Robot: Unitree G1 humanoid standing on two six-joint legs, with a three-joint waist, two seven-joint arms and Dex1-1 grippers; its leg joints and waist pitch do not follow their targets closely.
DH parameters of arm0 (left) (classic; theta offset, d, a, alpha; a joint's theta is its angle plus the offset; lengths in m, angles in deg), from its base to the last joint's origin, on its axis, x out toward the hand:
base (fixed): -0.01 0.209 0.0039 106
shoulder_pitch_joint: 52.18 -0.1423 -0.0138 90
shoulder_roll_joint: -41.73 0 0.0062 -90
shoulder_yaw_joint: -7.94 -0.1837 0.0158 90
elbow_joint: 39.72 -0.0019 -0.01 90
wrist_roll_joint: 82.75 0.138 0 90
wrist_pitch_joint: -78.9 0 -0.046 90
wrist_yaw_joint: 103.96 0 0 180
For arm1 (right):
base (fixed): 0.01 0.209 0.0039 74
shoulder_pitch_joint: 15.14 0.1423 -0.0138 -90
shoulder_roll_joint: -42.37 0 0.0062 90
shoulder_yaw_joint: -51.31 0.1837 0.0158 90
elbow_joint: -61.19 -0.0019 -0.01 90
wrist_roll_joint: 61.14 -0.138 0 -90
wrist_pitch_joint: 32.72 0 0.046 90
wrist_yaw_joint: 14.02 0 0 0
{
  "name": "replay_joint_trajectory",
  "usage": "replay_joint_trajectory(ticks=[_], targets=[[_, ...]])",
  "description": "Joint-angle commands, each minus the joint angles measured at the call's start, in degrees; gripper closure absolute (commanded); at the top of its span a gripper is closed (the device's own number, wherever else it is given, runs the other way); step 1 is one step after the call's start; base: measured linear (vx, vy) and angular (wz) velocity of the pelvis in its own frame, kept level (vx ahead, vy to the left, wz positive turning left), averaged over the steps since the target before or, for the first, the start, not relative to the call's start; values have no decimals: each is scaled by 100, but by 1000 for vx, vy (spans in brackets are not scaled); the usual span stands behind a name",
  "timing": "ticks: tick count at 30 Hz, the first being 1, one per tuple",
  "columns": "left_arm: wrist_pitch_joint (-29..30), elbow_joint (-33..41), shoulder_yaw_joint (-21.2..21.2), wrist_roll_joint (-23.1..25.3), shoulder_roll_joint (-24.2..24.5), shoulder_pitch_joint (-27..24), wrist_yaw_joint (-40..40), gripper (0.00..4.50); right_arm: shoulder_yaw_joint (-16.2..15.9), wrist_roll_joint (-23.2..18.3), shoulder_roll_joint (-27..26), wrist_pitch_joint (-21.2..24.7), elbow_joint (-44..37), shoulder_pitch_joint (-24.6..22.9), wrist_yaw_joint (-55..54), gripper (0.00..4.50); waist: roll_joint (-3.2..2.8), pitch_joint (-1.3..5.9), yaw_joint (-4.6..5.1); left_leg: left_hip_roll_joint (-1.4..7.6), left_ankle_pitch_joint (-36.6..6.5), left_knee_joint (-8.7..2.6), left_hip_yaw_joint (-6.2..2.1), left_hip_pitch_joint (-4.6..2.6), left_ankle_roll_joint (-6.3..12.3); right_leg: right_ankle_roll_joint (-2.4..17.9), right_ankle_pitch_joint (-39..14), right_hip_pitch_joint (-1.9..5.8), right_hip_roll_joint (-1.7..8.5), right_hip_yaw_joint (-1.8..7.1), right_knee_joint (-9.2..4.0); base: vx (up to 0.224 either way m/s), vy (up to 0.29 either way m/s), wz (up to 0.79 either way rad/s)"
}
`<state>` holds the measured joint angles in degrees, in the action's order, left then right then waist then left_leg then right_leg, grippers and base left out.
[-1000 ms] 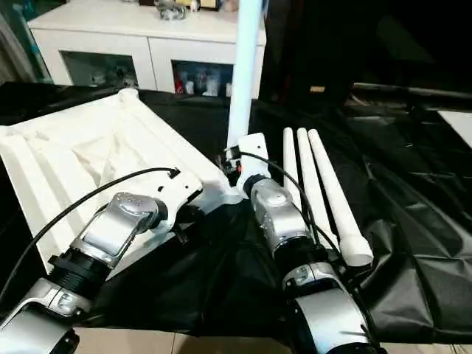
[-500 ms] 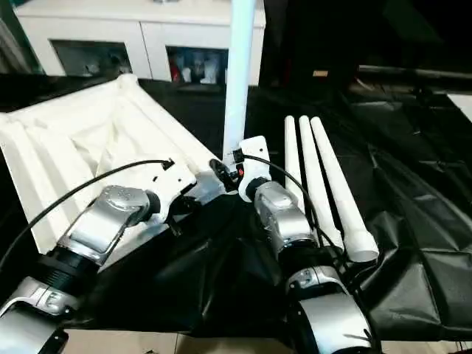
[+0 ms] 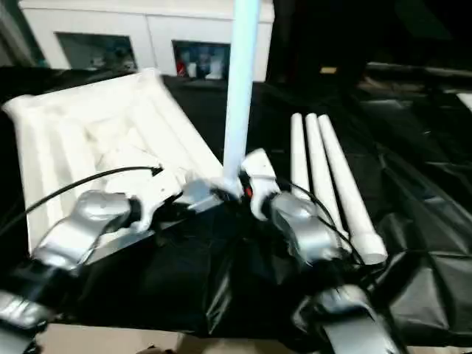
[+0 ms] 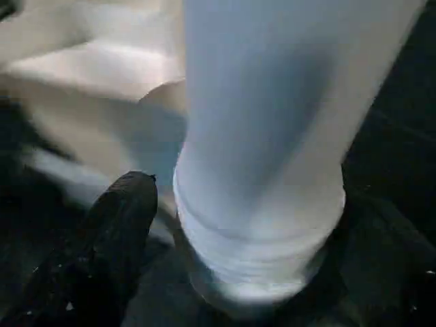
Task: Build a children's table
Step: Rotate leg to tighten
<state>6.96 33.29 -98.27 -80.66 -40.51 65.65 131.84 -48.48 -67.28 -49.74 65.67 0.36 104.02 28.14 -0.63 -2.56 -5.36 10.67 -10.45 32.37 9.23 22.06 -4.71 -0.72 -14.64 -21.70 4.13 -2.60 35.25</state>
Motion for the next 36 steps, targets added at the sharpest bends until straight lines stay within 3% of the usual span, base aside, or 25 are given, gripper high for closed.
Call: replay_joint_trajectory(ticks=[1, 9, 17, 30, 36], targets=[[-369, 192, 74, -341, -44, -99, 303, 450, -122, -72, 110, -63, -281, -121, 431, 60, -5, 390, 7, 189, 389, -200, -19, -94, 723, 1376, 2854, 351, 281, 198, -148, 0, 0, 0], [-622, 169, 208, -637, 22, -229, 626, 450, 81, -437, 132, -185, -523, -397, 710, 60, -13, 345, 46, 253, -181, -231, 18, -114, 680, 1631, 1659, 273, 339, 219, -208, 0, 0, 0], [-706, 195, 193, -660, 33, -312, 714, 450, 85, -431, 118, -157, -587, -435, 751, 60, -3, 345, 41, 232, -160, -201, 25, -98, 705, 1629, 1571, 265, 336, 227, -188, 0, 0, 0], [-804, 78, 210, -629, 80, -295, 741, 450, -3, -300, 170, -319, -344, -404, 801, 162, 4, 399, 20, 218, 36, -140, 24, -91, 777, 1667, 1770, 276, 326, 218, -130, 0, 0, 0], [-817, 63, 200, -608, 95, -298, 745, 450, -44, -233, 159, -364, -280, -425, 780, 177, 10, 396, 22, 215, -33, -131, 24, -82, 767, 1678, 1632, 274, 330, 221, -129, 0, 0, 0]])
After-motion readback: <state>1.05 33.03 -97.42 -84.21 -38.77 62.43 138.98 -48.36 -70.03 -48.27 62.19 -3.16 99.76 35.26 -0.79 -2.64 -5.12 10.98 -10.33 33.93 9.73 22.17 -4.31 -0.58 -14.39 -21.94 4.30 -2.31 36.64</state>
